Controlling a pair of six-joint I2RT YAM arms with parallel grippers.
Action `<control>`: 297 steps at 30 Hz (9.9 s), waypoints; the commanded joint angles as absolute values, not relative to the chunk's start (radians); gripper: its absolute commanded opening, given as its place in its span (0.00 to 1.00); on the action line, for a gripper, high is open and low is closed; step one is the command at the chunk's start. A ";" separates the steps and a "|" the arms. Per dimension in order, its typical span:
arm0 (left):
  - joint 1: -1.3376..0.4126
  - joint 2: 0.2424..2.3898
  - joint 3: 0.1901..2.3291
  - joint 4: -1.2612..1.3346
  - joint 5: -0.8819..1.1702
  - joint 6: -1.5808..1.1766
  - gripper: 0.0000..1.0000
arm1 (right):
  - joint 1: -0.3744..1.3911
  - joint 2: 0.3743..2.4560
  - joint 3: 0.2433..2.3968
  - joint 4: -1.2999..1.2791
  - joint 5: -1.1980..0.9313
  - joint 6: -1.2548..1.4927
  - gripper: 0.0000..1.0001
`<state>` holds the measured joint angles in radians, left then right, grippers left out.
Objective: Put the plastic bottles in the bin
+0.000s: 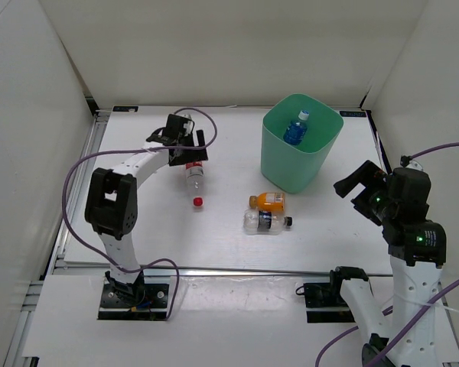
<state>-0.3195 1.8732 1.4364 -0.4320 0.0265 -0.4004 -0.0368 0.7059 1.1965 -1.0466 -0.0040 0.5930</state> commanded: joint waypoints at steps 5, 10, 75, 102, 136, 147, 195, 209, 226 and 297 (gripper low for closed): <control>-0.308 1.833 1.307 -0.434 -0.008 -0.422 1.00 | -0.034 0.687 1.189 -1.015 0.008 0.561 1.00; -0.308 1.893 1.243 -0.414 0.038 -0.495 1.00 | -0.034 0.687 1.180 -1.015 0.017 0.561 1.00; -0.750 2.148 2.404 -0.219 -0.090 -0.272 1.00 | -0.034 0.632 1.077 -1.025 0.046 0.522 1.00; -0.597 1.192 1.114 -0.449 -0.712 -0.405 1.00 | 1.075 1.064 0.793 -0.631 0.419 -0.017 1.00; -0.497 1.244 1.173 -0.537 -0.617 -0.365 1.00 | 0.966 1.488 0.891 -0.380 0.276 -0.247 0.93; -0.488 1.275 1.212 -0.546 -0.617 -0.356 1.00 | 0.948 1.508 0.902 -0.422 0.183 -0.193 0.67; -0.448 1.154 1.092 -0.565 -0.647 -0.347 1.00 | 0.506 1.551 1.959 -0.604 0.520 -0.080 0.21; -0.411 1.135 1.065 -0.565 -0.627 -0.336 1.00 | 0.368 1.620 1.971 -0.604 0.448 0.018 0.93; -0.357 1.126 1.005 -0.574 -0.529 -0.382 1.00 | 0.776 1.505 1.602 -0.769 -0.066 -0.399 1.00; -0.348 1.025 0.811 -0.603 -0.598 -0.430 1.00 | 0.812 1.764 1.892 -0.784 0.356 -0.054 0.12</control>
<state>-0.3550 1.0420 0.8234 -0.6029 -0.5728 -0.4278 0.8616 1.7721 1.6615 -0.7879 0.2054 -0.0776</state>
